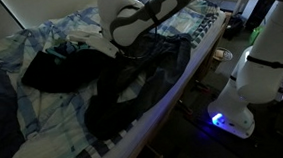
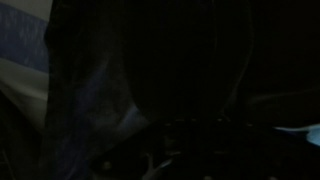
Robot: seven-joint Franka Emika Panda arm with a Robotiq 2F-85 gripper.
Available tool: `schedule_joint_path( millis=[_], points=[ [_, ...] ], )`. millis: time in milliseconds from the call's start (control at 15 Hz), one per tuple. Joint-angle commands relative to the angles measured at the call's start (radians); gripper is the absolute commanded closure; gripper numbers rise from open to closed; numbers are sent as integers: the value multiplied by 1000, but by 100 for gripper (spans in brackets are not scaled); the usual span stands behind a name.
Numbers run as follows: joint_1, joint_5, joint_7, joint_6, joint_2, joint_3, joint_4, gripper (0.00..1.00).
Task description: Lay the blue jeans out on the bed
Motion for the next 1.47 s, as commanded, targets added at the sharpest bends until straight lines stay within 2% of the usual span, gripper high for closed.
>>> schedule_joint_path(
  millis=[0, 667, 933, 1400],
  points=[
    [35, -4, -50, -5, 47, 37, 104, 95],
    [171, 45, -243, -31, 239, 110, 361, 95],
    [229, 57, -312, -61, 304, 125, 430, 95],
    [350, 52, -358, -101, 409, 136, 526, 95]
  ],
)
